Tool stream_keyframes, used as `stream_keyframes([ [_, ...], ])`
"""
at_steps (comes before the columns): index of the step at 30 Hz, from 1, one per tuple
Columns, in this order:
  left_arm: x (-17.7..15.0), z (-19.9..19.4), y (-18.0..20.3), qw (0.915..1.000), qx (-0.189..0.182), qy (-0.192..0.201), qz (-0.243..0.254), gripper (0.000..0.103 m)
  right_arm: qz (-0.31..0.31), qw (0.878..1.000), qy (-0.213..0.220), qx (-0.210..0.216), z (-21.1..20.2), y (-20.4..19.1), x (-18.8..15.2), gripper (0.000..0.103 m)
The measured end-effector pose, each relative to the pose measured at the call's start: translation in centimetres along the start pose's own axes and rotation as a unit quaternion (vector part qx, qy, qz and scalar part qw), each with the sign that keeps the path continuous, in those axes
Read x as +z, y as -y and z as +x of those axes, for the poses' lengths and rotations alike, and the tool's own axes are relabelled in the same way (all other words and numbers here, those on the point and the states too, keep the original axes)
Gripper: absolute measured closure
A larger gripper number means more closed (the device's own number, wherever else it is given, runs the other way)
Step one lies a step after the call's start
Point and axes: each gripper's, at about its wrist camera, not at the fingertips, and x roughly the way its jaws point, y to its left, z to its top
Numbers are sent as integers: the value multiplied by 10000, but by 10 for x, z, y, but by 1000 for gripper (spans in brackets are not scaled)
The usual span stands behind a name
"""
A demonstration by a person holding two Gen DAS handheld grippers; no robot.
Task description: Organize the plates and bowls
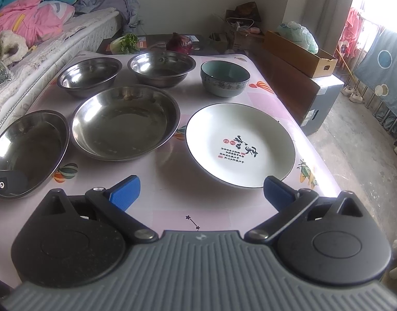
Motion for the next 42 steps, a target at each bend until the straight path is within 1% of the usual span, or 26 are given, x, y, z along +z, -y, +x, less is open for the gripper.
stream_keyframes([
  [12, 1, 2, -1, 10000, -29, -42, -42, 0, -18, 10000, -45, -44, 4, -1, 0, 1],
  [18, 5, 3, -5, 10000, -3, 14, -38, 0, 0, 9999, -85, -96, 11, -1, 2, 1],
  [24, 23, 8, -16, 9999, 13, 82, -108, 0, 51, 9999, -59, -92, 21, 0, 11, 1],
  [29, 48, 16, -33, 9993, 118, 234, -253, 0, 23, 10000, 77, 17, 30, 0, 25, 1],
  [34, 75, 28, -52, 9978, 270, 457, -395, 0, -91, 9988, 382, 303, 45, -2, 46, 1],
  [37, 90, 37, -63, 9970, 286, 555, -458, 0, -159, 9959, 602, 658, 53, -4, 63, 1],
  [42, 117, 54, -83, 9958, 14, 720, -568, 0, 28, 9884, 756, 1314, 71, -6, 100, 1],
])
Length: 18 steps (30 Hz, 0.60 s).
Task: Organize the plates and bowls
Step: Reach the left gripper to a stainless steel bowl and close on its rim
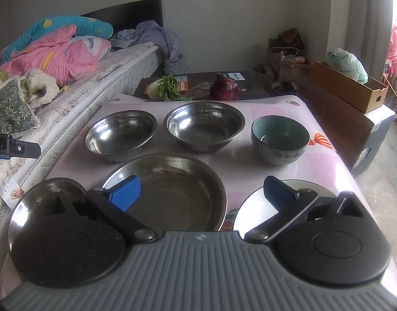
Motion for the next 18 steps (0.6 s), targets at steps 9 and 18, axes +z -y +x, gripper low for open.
stream_keyframes([
  [9, 43, 41, -11, 9995, 83, 253, 195, 3, 315, 9940, -34, 1044, 72, -6, 74, 3],
  [18, 74, 106, -27, 9998, 0, -168, 78, 20, 300, 9859, -584, 1538, 154, -42, 104, 35],
])
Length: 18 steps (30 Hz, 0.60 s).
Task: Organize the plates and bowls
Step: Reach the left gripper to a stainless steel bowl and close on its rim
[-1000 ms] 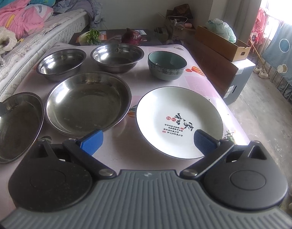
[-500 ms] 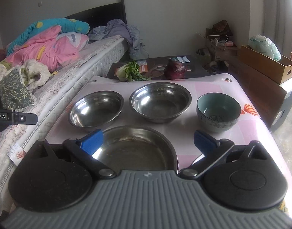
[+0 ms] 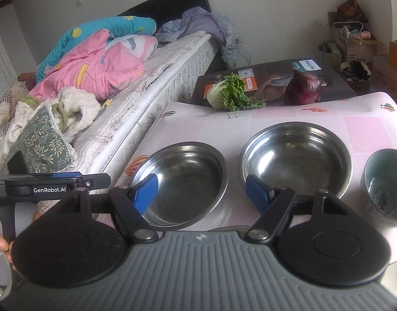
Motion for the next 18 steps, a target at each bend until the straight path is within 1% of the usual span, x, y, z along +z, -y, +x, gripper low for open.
stream_keyframes([
  [1, 3, 8, -1, 10000, -9, -61, 6, 23, -6, 10000, -74, 14, 9, 0, 2, 38],
  [2, 4, 15, -2, 9999, -3, -138, 13, 25, -7, 9999, -170, -4, 20, 0, 2, 44],
  [3, 6, 21, -2, 9998, 1, -222, 17, 31, 8, 9997, -244, -25, 27, 0, 3, 49],
  [4, 7, 26, -2, 9996, -18, -298, 21, 34, 24, 9994, -333, -21, 37, -1, 4, 51],
  [5, 8, 32, -3, 9993, -47, -374, 15, 36, 53, 9992, -400, -11, 44, -1, 3, 53],
  [7, 10, 41, -3, 9988, -60, -483, -9, 42, 73, 9986, -514, -51, 56, 0, 4, 57],
  [8, 10, 44, -4, 9986, -62, -526, -15, 44, 73, 9984, -555, -71, 61, 0, 3, 58],
  [10, 12, 53, -4, 9980, -62, -633, -36, 54, 91, 9979, -641, -98, 68, 2, 2, 62],
  [11, 12, 56, -5, 9976, -59, -692, -43, 57, 96, 9976, -677, -110, 72, 3, 2, 65],
  [13, 12, 63, -5, 9966, -56, -821, -50, 70, 118, 9969, -769, -105, 77, 5, 1, 69],
  [14, 12, 66, -6, 9961, -63, -879, -53, 73, 123, 9966, -805, -102, 80, 5, 0, 72],
  [16, 11, 71, -6, 9952, -70, -976, -62, 83, 143, 9959, -891, -66, 85, 6, -1, 74],
  [18, 10, 73, -8, 9945, -170, -1030, -129, 87, 149, 9955, -940, -3, 89, 6, 0, 79],
])
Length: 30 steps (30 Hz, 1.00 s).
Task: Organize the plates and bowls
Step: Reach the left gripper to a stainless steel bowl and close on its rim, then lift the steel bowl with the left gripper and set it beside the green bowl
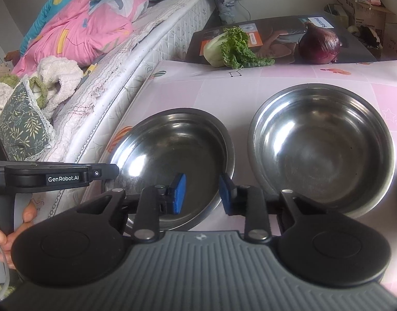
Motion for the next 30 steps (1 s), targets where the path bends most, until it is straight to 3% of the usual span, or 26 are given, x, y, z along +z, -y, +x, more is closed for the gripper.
stream_keyframes([
  [10, -9, -8, -12, 9989, -333, -239, -233, 90, -121, 9988, -255, 391, 1, -18, -4, 83],
  [19, -21, -22, -28, 9989, -265, -273, -272, 86, -75, 9999, -44, 75, -17, -5, 2, 79],
  [22, -20, -24, -30, 9991, -239, -180, -298, 77, -16, 10000, -59, 32, -14, -1, 5, 75],
  [30, -13, -15, -32, 9992, -107, -217, -318, 78, -129, 9997, -148, -125, 8, -5, 14, 74],
])
